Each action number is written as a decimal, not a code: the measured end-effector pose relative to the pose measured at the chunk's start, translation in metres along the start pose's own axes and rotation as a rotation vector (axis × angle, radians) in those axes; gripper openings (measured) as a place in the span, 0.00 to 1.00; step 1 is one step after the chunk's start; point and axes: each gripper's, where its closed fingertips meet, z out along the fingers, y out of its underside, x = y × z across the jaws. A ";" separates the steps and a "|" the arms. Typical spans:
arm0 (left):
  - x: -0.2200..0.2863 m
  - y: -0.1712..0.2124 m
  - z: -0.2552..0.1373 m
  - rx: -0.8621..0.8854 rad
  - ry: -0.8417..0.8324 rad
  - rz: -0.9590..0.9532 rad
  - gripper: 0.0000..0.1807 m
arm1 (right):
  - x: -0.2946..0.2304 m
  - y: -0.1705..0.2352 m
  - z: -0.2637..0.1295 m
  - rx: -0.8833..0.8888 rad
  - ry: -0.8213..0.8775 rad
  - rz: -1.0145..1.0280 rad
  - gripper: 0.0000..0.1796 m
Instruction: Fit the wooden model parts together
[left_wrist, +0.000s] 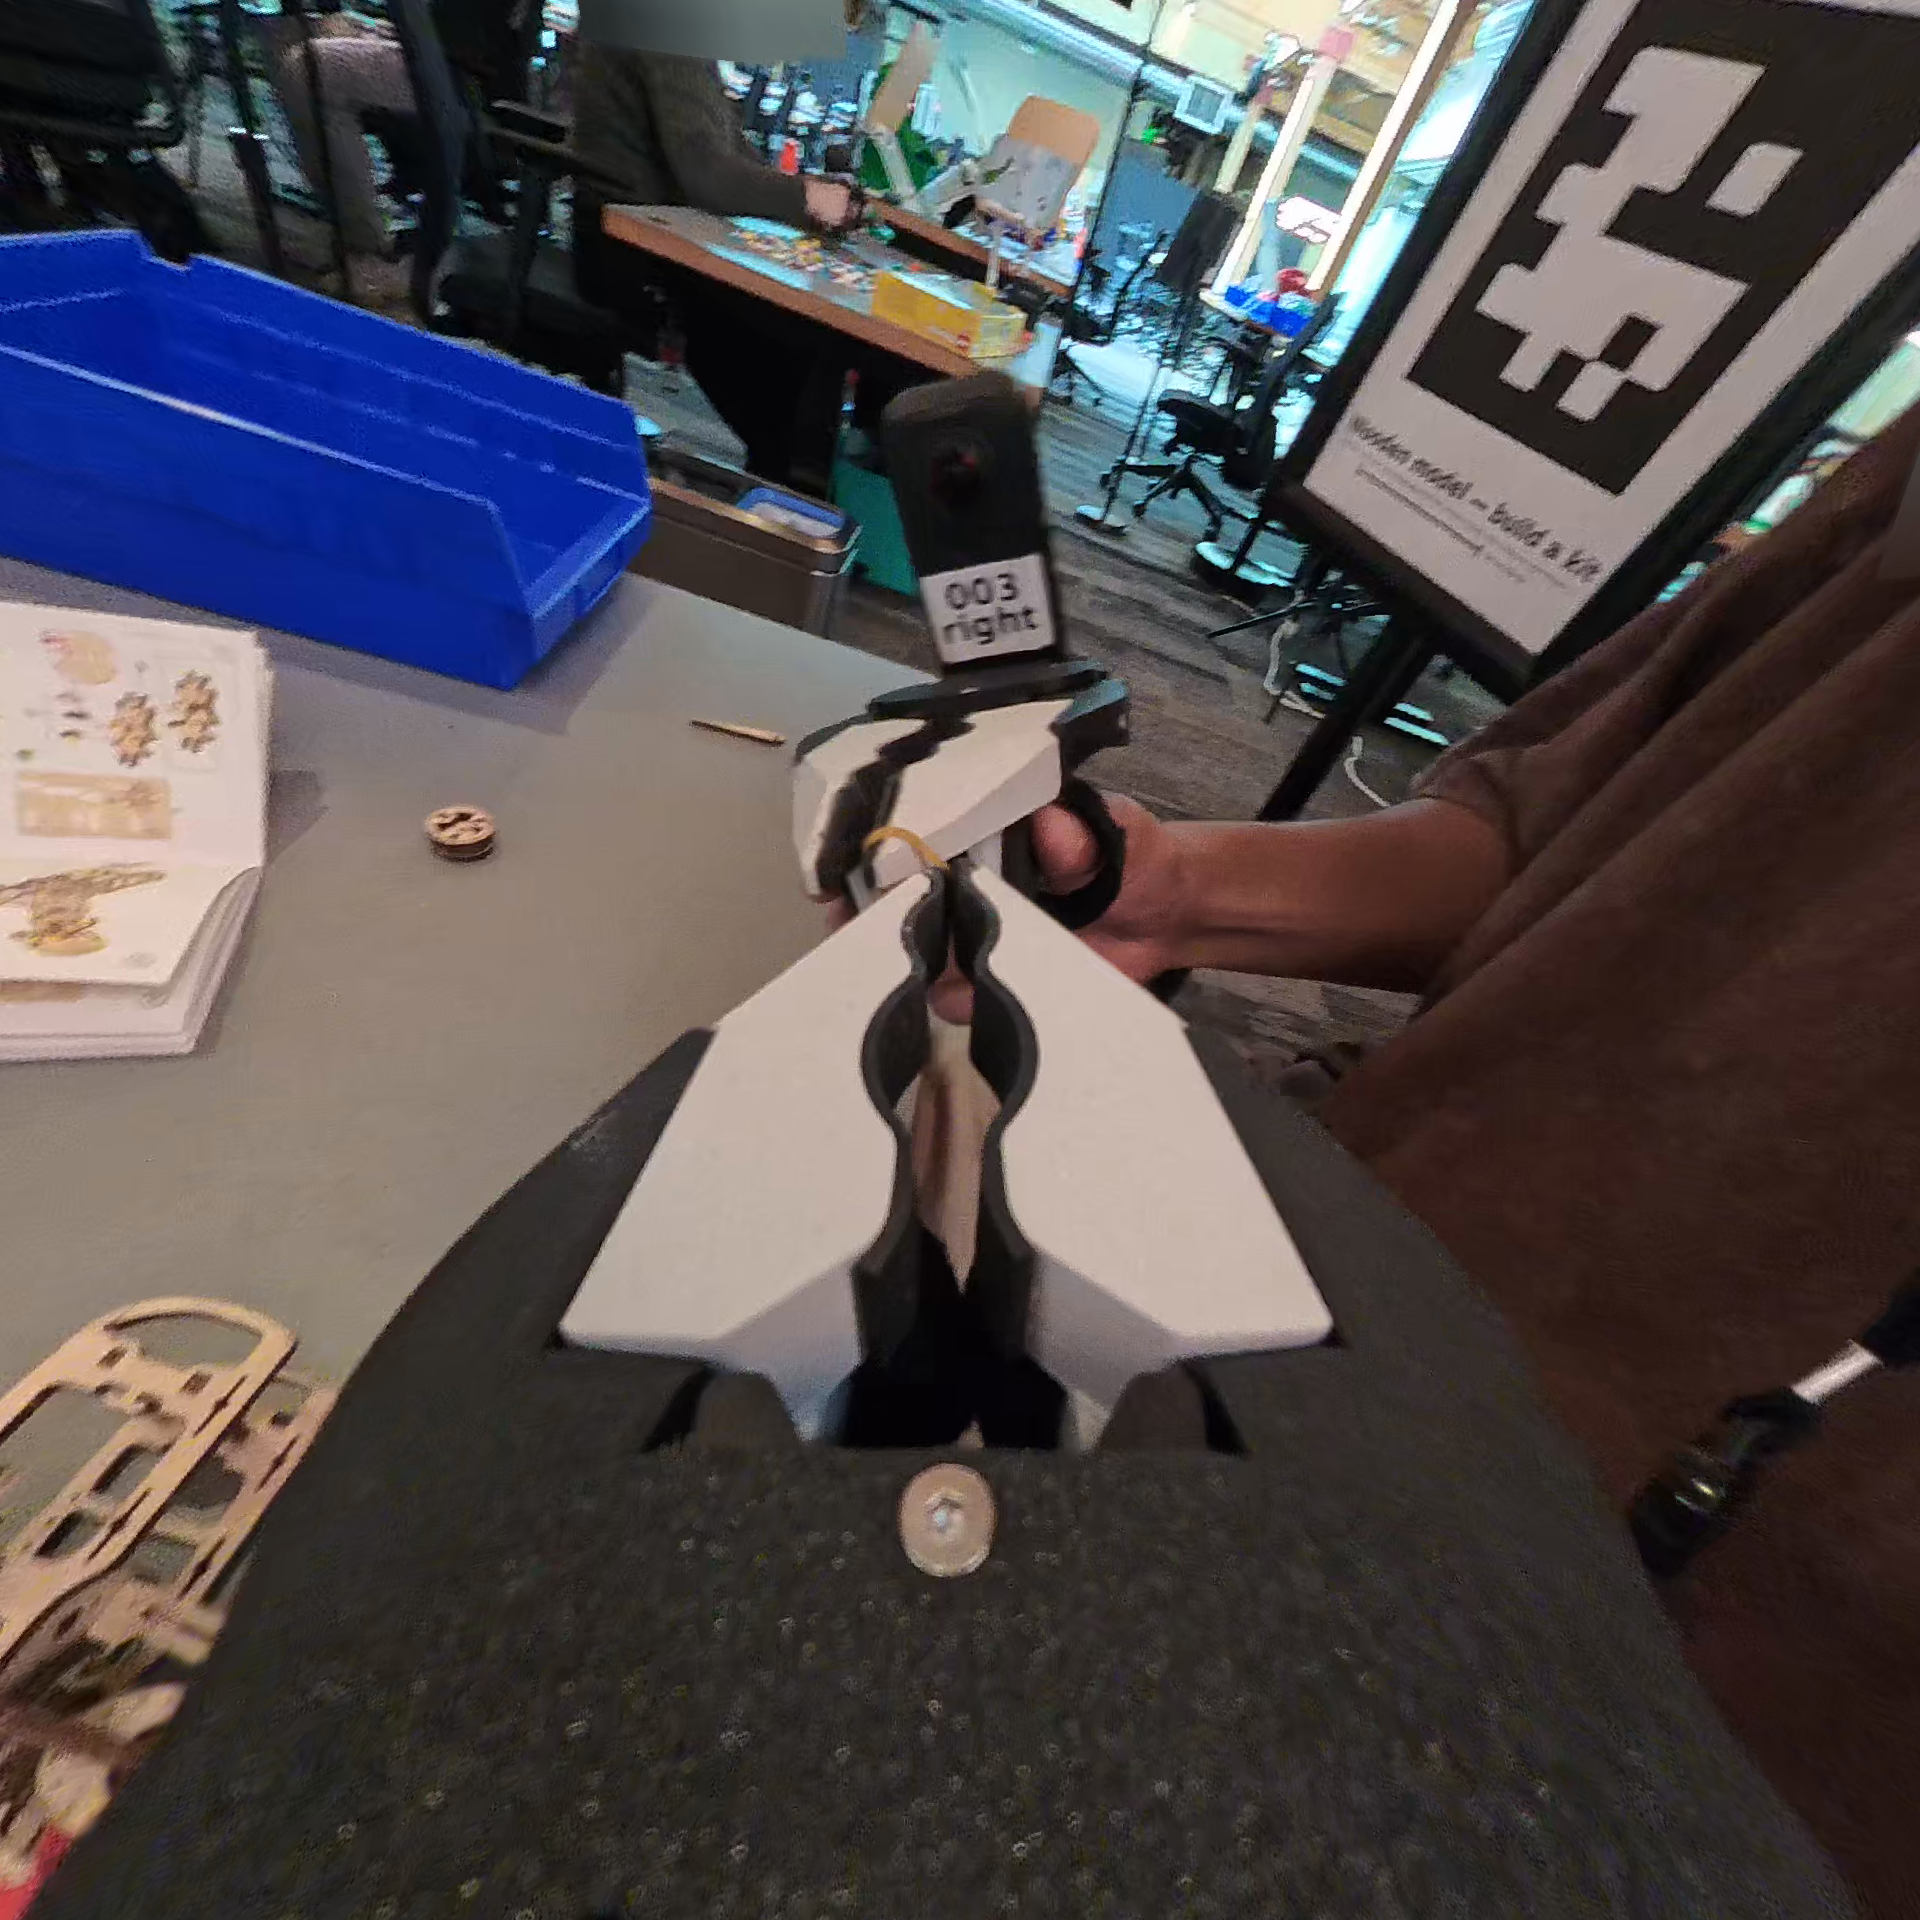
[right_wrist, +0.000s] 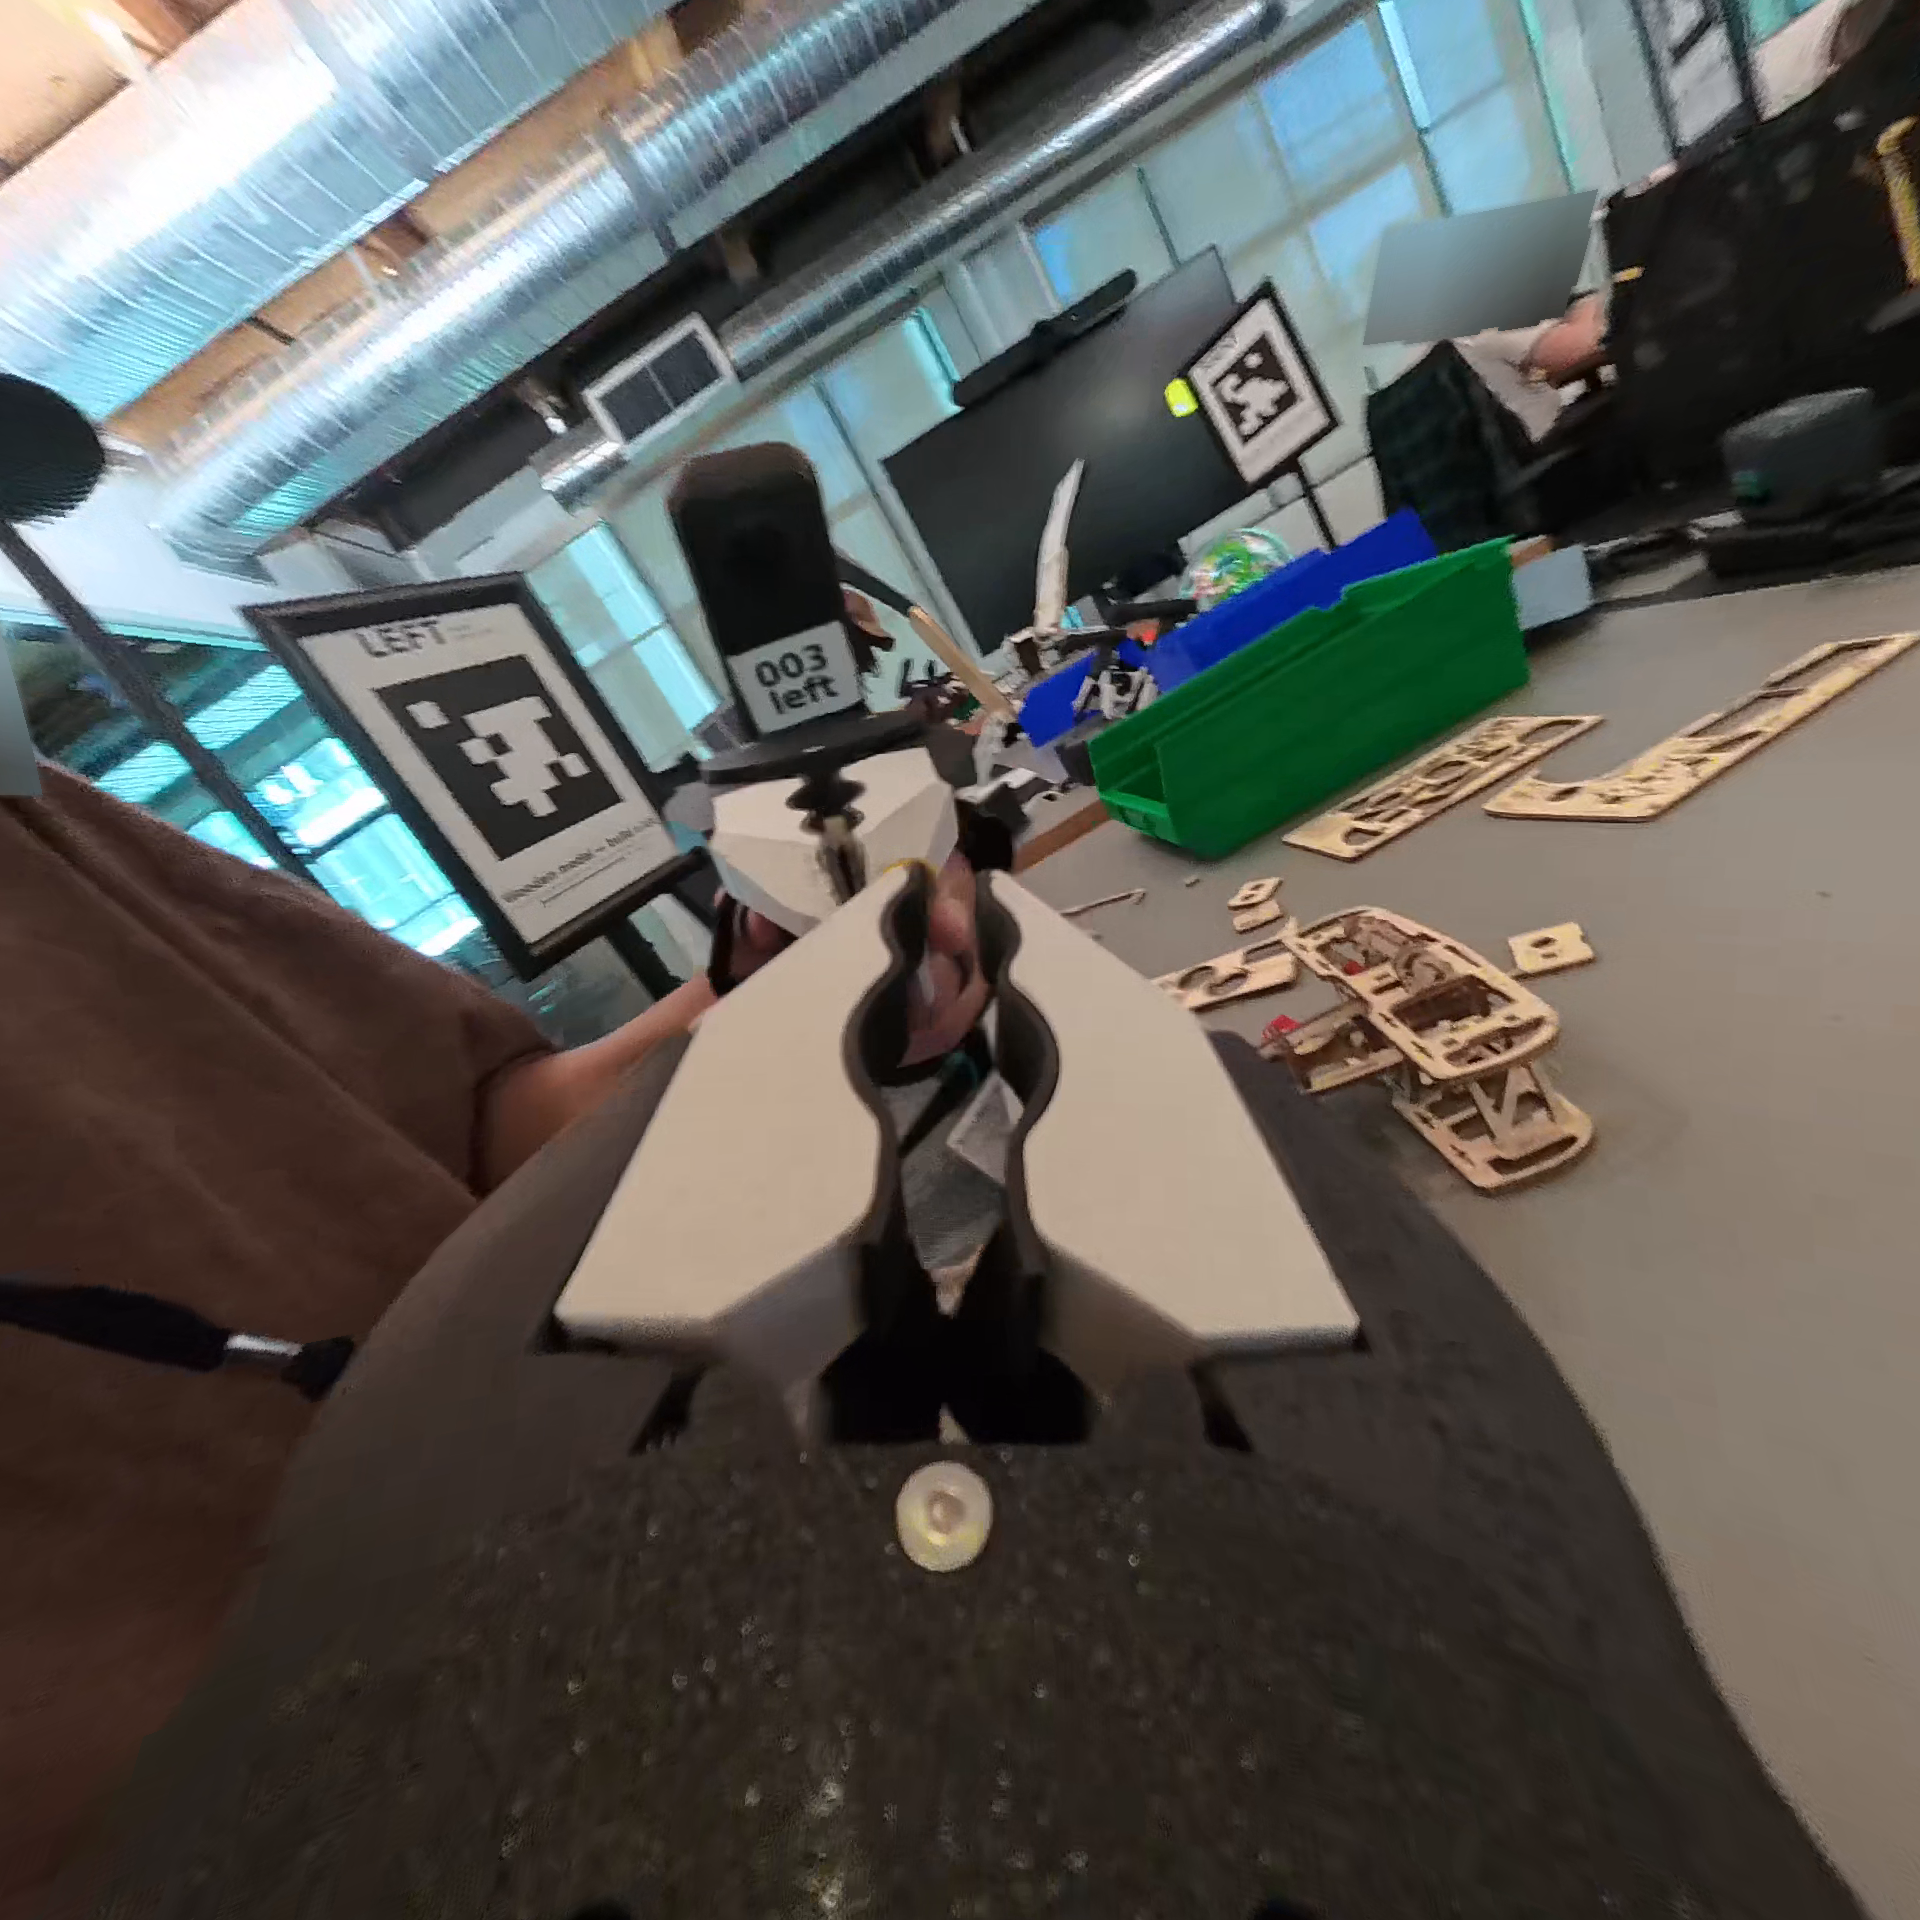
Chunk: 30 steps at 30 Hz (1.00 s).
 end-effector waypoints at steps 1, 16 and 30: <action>0.004 -0.002 0.001 0.003 0.035 -0.004 0.00 | -0.004 -0.001 -0.001 -0.003 -0.042 0.023 0.05; -0.014 -0.006 0.035 -0.039 0.014 -0.049 0.00 | 0.040 -0.024 -0.031 0.064 0.308 -0.106 0.00; -0.192 0.064 0.164 -0.345 -0.454 -0.432 0.00 | 0.238 -0.011 -0.176 -0.751 1.077 -0.124 0.00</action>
